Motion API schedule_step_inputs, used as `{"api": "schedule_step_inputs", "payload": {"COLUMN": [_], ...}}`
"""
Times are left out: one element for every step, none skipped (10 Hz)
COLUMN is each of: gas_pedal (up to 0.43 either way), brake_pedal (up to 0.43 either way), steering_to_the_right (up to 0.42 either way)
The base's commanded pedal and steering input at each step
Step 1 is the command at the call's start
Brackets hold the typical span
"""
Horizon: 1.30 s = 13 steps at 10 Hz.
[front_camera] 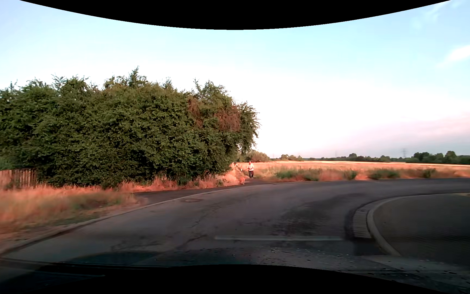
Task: Follow the waypoints while adhering to traffic rules and regulations
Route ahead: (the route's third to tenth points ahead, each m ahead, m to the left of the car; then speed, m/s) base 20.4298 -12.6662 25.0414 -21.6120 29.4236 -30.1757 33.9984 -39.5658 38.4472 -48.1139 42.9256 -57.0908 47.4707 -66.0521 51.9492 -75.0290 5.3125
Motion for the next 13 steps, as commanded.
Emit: {"api": "schedule_step_inputs", "payload": {"gas_pedal": [0.000,0.000,0.000,0.000,0.000,0.000,0.000,0.000,0.000,0.000,0.000,0.000,0.000], "brake_pedal": [0.128,0.122,0.104,0.073,0.030,0.000,0.000,0.000,0.000,0.000,0.000,0.000,0.000], "steering_to_the_right": [0.093,0.116,0.133,0.155,0.180,0.202,0.218,0.242,0.268,0.289,0.309,0.324,0.332]}}
